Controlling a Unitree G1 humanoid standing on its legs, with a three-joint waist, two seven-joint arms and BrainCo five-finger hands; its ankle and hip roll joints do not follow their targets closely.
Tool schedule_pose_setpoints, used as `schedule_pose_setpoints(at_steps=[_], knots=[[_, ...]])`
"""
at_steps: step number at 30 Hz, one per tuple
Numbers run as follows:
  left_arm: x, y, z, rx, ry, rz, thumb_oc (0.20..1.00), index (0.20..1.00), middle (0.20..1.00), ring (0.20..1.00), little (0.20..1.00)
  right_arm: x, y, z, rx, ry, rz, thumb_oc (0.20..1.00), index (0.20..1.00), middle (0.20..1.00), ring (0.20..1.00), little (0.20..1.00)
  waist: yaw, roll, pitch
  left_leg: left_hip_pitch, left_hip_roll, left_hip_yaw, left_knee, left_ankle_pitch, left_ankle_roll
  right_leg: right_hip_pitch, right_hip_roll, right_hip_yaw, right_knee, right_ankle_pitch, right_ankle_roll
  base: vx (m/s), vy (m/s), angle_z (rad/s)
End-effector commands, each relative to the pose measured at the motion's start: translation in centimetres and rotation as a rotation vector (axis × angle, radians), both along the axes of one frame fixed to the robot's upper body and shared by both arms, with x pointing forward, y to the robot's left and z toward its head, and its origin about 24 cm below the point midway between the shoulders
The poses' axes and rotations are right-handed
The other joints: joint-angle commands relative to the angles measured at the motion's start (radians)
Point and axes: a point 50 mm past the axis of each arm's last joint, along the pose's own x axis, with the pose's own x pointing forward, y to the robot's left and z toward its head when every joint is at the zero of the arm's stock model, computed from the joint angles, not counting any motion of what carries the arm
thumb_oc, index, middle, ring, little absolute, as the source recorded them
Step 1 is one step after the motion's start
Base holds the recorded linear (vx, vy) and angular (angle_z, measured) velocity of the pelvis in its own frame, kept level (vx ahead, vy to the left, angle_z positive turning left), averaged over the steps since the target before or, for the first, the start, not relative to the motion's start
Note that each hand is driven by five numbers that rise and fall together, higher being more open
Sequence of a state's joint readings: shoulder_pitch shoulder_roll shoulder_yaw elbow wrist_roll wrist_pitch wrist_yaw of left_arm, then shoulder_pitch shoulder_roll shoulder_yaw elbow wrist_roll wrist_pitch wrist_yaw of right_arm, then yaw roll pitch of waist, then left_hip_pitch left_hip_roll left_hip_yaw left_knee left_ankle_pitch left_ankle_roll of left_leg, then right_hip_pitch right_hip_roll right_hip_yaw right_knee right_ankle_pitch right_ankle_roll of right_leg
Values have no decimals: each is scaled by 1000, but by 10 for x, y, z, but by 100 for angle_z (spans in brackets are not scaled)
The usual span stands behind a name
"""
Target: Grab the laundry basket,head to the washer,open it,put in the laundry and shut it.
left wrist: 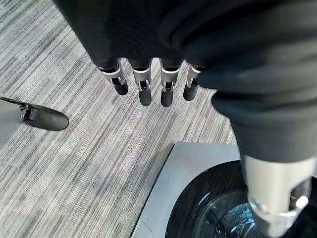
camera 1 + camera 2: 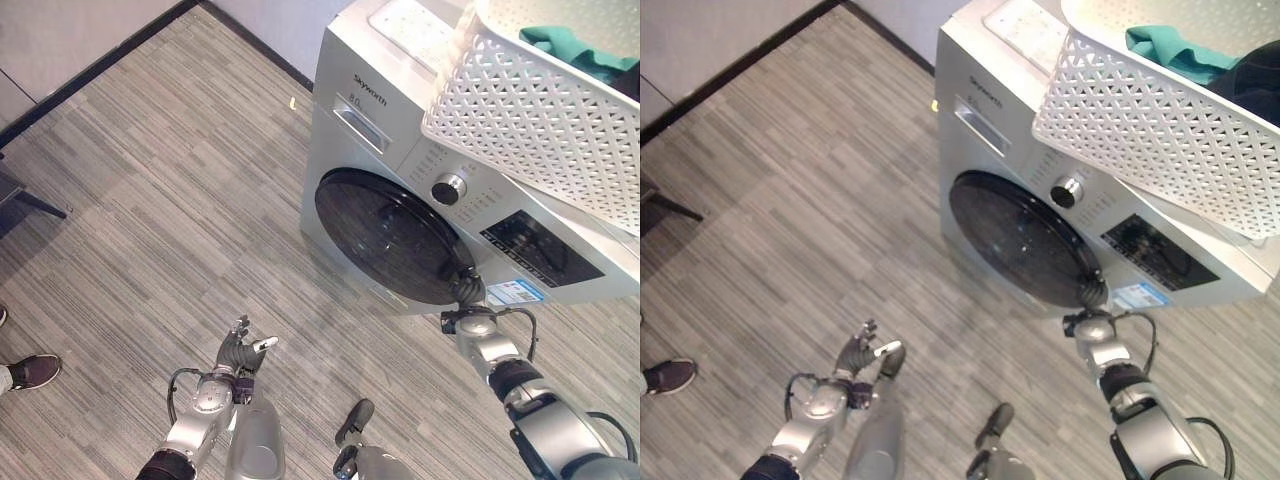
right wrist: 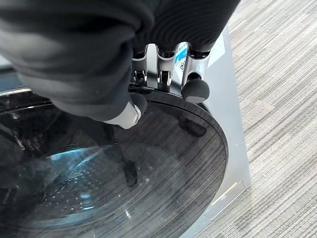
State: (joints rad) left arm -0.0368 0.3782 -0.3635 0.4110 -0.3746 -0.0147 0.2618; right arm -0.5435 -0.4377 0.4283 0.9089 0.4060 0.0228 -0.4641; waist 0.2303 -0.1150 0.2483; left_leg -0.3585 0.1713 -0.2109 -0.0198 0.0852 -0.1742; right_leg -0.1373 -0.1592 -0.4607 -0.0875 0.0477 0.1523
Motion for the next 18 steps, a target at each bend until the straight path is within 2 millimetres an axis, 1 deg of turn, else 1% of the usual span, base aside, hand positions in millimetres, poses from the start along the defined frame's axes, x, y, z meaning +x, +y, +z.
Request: schedule_pose_setpoints(at_steps=[1,2,3,4,5,6,7,8,9,10,12,14,15,18], knots=[[18,-16,28,-17,-149,-52,1000,1000,1000,1000,1000,-20,204,-23,433,159,625,200,200,200,200,200,105,-1,151,-26,-36,-26,-58,3,61,60,-66,35,108,-116,-5,0,0,0],[18,-16,28,-17,-149,-52,1000,1000,1000,1000,1000,-20,204,-23,433,158,625,200,200,200,200,200,106,-1,151,-27,-36,-26,-58,3,61,60,-66,35,108,-116,-5,20,-30,-1],[18,-16,28,-11,-148,-56,1000,1000,1000,1000,1000,-21,206,-23,521,159,582,200,200,200,200,200,106,0,150,-28,-36,-28,-58,3,61,59,-65,34,108,-116,-5,0,0,0],[18,-16,28,-11,-148,-56,1000,1000,1000,1000,1000,-21,206,-23,522,158,582,200,200,200,200,200,107,0,150,-28,-36,-28,-58,3,61,59,-64,34,108,-116,-6,0,0,0],[19,-19,28,-16,-144,-67,1000,1000,1000,1000,1000,-24,213,-23,707,162,521,200,200,200,200,200,111,3,150,-29,-37,-28,-58,2,62,57,-64,34,108,-117,-6,5,-3,3],[19,-20,28,-16,-142,-76,1000,1000,1000,1000,1000,-26,216,-22,793,158,492,200,200,200,200,200,112,3,149,-30,-37,-27,-58,2,61,57,-64,34,107,-116,-5,0,0,0],[19,-20,28,-16,-142,-76,1000,1000,1000,1000,1000,-26,216,-23,794,158,491,200,200,200,200,200,112,3,149,-30,-37,-27,-58,2,61,57,-64,35,107,-116,-6,6,-5,3],[18,-24,27,-20,-135,-92,1000,1000,1000,1000,1000,-33,222,-27,947,179,435,200,200,200,200,200,115,5,147,-30,-36,-26,-58,1,60,58,-64,33,107,-115,-5,0,0,0],[18,-24,27,-20,-134,-92,1000,1000,1000,1000,1000,-33,222,-27,947,179,434,200,200,200,200,200,115,5,147,-30,-36,-26,-58,1,60,57,-64,33,107,-115,-5,0,0,0],[19,-27,27,-27,-134,-102,1000,1000,1000,1000,1000,-39,230,-26,1107,181,391,200,200,200,200,200,118,5,145,-30,-36,-25,-58,-1,59,57,-62,35,107,-114,-4,0,0,0],[20,-28,27,-31,-129,-107,1000,1000,1000,1000,1000,-47,236,-26,1164,185,401,200,200,200,200,200,118,-1,143,-24,-34,-22,-58,-2,59,58,-61,37,108,-113,-2,0,0,0],[19,-29,25,-32,-120,-112,1000,1000,1000,1000,1000,-52,239,-28,1174,195,414,200,200,200,200,200,117,-4,140,-21,-33,-22,-58,-3,59,59,-61,37,108,-112,-1,13,3,-2],[16,-31,20,-35,-95,-123,1000,1000,1000,1000,1000,-59,241,-31,1159,214,440,200,200,200,200,200,117,-12,131,-14,-31,-23,-58,-6,59,66,-62,36,109,-112,0,26,5,-3],[16,-33,18,-37,-86,-133,1000,1000,1000,1000,1000,-62,239,-33,1120,226,473,200,200,200,200,200,116,-19,122,-7,-32,-28,-56,-9,60,75,-63,30,114,-114,1,24,-5,1]])
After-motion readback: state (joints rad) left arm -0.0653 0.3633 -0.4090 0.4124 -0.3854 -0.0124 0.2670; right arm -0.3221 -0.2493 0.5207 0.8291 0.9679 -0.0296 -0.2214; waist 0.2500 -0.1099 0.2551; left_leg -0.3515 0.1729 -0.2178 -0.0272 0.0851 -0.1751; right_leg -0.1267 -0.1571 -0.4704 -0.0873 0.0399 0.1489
